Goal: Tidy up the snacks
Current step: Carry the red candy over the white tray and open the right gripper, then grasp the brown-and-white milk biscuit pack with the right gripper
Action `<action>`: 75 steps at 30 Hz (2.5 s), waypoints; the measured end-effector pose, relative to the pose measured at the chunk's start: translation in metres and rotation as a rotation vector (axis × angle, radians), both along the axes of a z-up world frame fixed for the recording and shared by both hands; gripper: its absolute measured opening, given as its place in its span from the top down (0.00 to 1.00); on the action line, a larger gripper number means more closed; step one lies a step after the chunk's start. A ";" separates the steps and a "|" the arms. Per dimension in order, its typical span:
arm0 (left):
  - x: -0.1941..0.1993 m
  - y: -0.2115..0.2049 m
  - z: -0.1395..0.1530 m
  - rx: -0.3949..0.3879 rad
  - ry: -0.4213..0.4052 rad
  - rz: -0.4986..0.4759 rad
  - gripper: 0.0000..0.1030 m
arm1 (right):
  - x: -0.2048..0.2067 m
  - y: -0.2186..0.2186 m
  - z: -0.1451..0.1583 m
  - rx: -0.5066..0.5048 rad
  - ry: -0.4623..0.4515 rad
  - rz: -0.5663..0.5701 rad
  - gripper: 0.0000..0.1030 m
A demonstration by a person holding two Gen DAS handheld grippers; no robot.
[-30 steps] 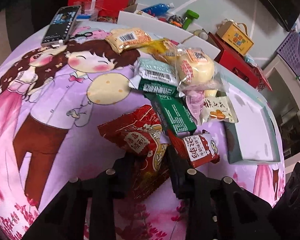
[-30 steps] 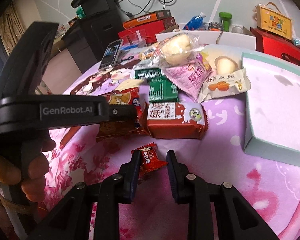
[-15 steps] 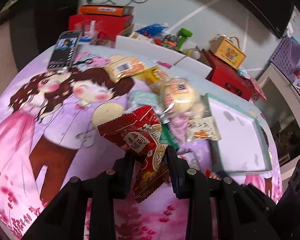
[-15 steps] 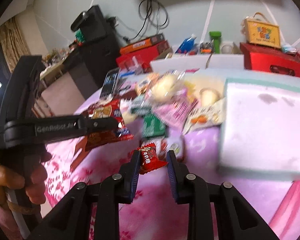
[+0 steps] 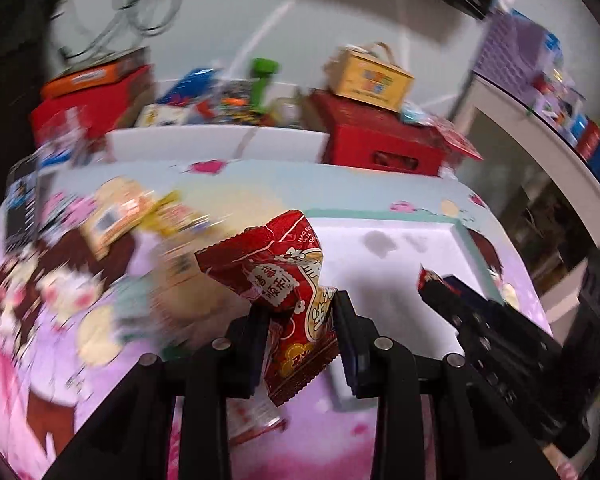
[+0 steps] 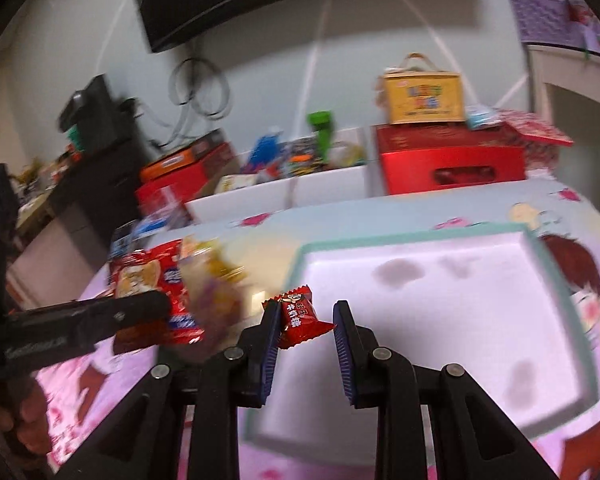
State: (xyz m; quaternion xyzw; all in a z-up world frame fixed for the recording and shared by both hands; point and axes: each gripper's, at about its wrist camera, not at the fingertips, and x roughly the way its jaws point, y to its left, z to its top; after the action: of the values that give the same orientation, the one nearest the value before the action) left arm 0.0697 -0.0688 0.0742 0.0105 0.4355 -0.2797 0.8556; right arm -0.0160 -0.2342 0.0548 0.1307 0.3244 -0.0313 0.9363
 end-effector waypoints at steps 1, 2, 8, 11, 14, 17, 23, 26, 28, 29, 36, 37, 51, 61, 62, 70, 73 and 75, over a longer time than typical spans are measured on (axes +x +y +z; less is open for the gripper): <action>0.001 -0.009 0.000 0.002 0.001 -0.017 0.67 | 0.004 -0.009 0.000 -0.008 0.012 -0.020 0.72; 0.006 -0.023 -0.002 0.008 0.008 -0.042 0.67 | 0.009 -0.020 -0.002 -0.017 0.029 -0.043 0.72; 0.025 -0.088 -0.020 0.031 0.066 -0.133 0.67 | 0.030 -0.089 -0.014 -0.048 0.134 -0.170 0.72; 0.035 -0.112 -0.036 0.049 0.098 -0.144 0.67 | 0.042 -0.119 -0.023 -0.045 0.182 -0.203 0.72; 0.047 -0.127 -0.051 0.064 0.131 -0.146 0.67 | 0.046 -0.135 -0.032 -0.050 0.216 -0.226 0.72; 0.057 -0.133 -0.060 0.092 0.159 -0.120 0.64 | 0.054 -0.146 -0.041 -0.039 0.256 -0.241 0.72; 0.054 -0.128 -0.048 0.092 0.128 -0.098 0.23 | 0.058 -0.144 -0.043 -0.086 0.301 -0.234 0.71; 0.047 -0.121 -0.038 0.106 0.102 -0.073 0.18 | 0.054 -0.141 -0.035 -0.079 0.292 -0.240 0.70; 0.042 -0.114 -0.030 0.102 0.083 -0.060 0.16 | 0.049 -0.138 -0.030 -0.073 0.292 -0.249 0.60; 0.038 -0.109 -0.025 0.102 0.073 -0.053 0.15 | 0.048 -0.135 -0.027 -0.076 0.292 -0.250 0.53; 0.019 -0.077 -0.012 0.184 -0.013 0.014 0.08 | 0.038 -0.111 -0.011 -0.089 0.286 -0.243 0.10; 0.019 -0.073 -0.012 0.193 -0.018 0.021 0.08 | 0.036 -0.108 -0.011 -0.088 0.283 -0.245 0.04; 0.005 -0.008 -0.017 0.205 -0.108 0.142 0.07 | 0.016 -0.074 0.010 -0.070 0.184 -0.261 0.00; 0.013 0.073 -0.023 0.212 -0.098 0.280 0.05 | 0.013 -0.031 0.013 -0.059 0.135 -0.203 0.00; 0.015 0.083 -0.026 0.213 -0.077 0.295 0.05 | 0.013 -0.028 0.012 -0.049 0.133 -0.196 0.00; 0.026 0.139 -0.049 0.106 0.142 0.414 0.05 | 0.018 0.025 -0.008 0.017 0.160 -0.082 0.00; 0.023 0.145 -0.055 0.081 0.207 0.406 0.05 | 0.019 0.050 -0.017 -0.011 0.186 -0.033 0.00; 0.019 0.145 -0.060 0.094 0.220 0.389 0.05 | 0.021 0.066 -0.024 -0.032 0.202 0.009 0.00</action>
State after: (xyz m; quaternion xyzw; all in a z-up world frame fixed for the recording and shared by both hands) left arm 0.0883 0.0764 0.0141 -0.0644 0.5326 -0.0883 0.8393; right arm 0.0053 -0.1677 0.0309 0.1104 0.4173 -0.0452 0.9009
